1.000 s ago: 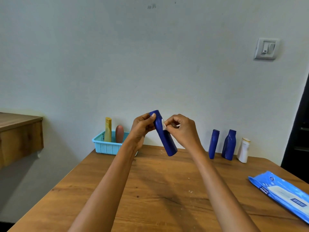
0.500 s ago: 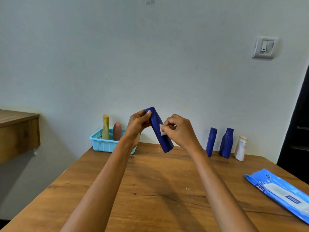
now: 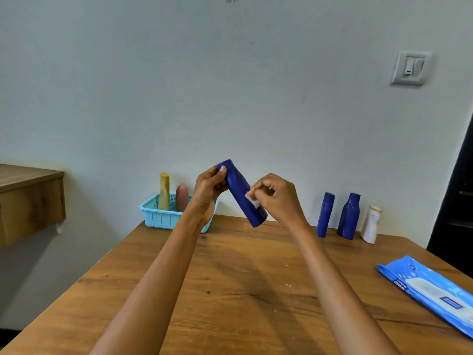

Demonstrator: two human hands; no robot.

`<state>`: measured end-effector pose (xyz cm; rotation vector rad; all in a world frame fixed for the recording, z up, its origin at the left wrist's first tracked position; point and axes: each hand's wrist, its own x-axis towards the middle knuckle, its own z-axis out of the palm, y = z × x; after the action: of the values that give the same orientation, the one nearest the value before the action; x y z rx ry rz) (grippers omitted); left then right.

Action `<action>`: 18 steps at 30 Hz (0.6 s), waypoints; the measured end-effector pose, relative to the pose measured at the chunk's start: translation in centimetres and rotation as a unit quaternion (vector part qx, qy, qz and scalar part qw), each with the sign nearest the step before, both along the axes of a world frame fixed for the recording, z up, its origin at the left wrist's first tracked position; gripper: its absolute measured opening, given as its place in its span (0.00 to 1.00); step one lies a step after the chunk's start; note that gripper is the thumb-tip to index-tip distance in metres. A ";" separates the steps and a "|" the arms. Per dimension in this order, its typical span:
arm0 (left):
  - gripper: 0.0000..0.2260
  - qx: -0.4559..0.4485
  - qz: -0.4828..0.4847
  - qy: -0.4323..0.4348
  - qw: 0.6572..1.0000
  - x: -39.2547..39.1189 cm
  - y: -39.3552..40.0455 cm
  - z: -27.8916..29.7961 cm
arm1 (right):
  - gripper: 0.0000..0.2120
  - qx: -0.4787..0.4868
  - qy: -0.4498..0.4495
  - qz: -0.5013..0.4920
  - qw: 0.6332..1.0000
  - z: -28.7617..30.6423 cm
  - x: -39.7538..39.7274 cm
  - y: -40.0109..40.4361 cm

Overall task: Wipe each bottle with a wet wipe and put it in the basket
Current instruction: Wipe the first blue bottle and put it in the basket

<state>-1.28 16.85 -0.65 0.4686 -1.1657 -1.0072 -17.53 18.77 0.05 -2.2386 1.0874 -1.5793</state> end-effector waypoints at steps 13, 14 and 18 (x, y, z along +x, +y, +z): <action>0.07 -0.005 0.019 0.015 1.000 1.1 -0.3 -0.2 | 0.05 0.091 0.031 0.052 0.994 0.1 -1.1 -0.2; 0.07 -0.002 0.017 0.017 1.000 1.0 -0.3 -0.2 | 0.05 0.087 0.014 0.035 0.995 0.1 -1.2 -0.4; 0.07 -0.005 0.009 0.004 1.000 -0.1 -0.1 -0.3 | 0.07 0.038 -0.072 0.029 0.996 0.4 -0.4 -0.1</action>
<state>-1.33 16.72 -0.93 0.4662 -1.1578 -0.9860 -17.91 18.63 0.41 -2.0530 1.0157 -1.6188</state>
